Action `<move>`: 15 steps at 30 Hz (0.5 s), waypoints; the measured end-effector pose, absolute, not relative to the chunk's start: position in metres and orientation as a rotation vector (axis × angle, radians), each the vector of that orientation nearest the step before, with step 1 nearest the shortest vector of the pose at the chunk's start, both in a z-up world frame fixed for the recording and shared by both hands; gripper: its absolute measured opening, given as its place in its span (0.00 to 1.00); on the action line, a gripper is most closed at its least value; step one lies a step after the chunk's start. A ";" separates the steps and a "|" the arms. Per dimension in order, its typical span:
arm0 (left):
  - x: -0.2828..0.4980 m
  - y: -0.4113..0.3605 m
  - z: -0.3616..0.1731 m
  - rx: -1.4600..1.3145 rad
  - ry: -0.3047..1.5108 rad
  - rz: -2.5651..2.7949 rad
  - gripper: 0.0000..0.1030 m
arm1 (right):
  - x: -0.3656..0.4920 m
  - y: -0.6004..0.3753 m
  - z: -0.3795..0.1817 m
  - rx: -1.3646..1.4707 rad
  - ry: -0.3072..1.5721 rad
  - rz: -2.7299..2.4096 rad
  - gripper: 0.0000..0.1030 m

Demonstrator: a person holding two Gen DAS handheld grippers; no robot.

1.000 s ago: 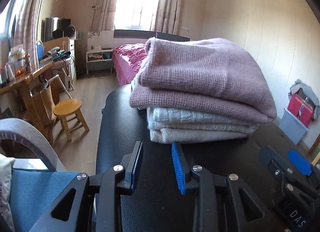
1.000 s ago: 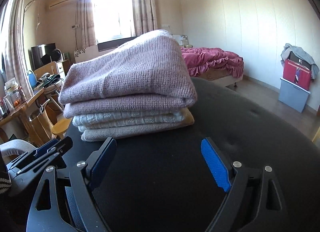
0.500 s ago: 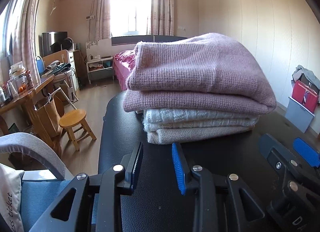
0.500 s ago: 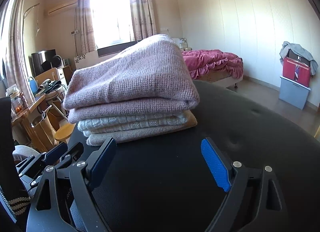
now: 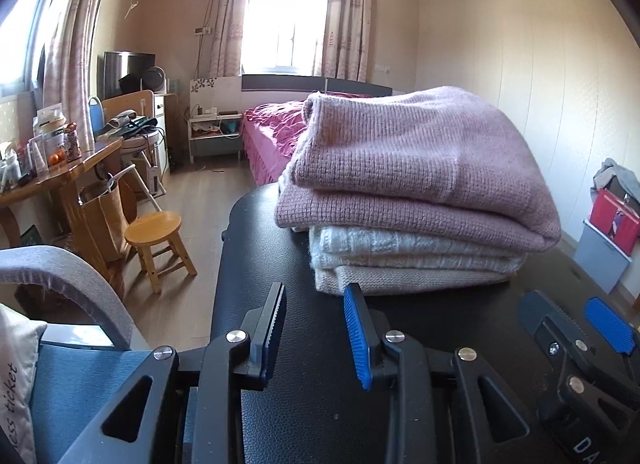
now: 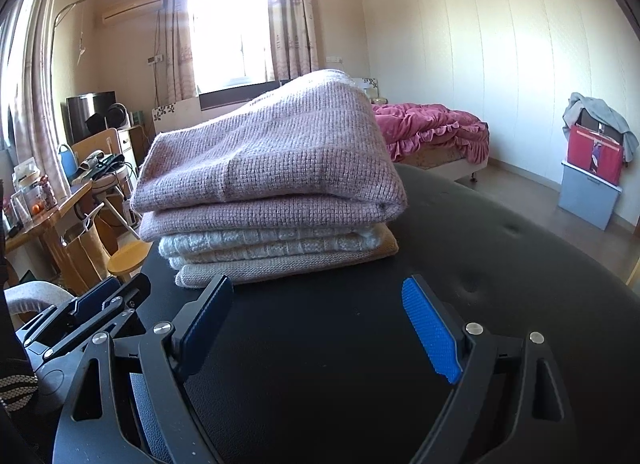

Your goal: Fold clothes

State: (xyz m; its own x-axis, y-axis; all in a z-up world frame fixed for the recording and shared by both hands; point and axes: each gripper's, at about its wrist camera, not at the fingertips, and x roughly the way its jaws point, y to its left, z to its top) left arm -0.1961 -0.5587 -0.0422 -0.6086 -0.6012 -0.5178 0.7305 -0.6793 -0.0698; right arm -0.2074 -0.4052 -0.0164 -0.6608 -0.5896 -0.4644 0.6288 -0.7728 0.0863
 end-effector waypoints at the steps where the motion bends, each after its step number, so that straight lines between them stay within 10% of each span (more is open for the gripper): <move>1: -0.196 -0.559 -0.042 0.599 0.355 -2.265 0.29 | -0.208 -0.405 -0.016 0.628 0.105 -2.375 0.86; 15: -0.198 -0.552 -0.041 0.579 0.316 -2.288 0.29 | -0.211 -0.403 -0.018 0.650 0.087 -2.369 0.86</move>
State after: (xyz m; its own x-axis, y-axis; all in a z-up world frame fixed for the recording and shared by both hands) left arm -0.1981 -0.5521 -0.0415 -0.6224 -0.6069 -0.4944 0.7183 -0.6938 -0.0526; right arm -0.2112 -0.4029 -0.0184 -0.6509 -0.5923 -0.4749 0.6255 -0.7729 0.1066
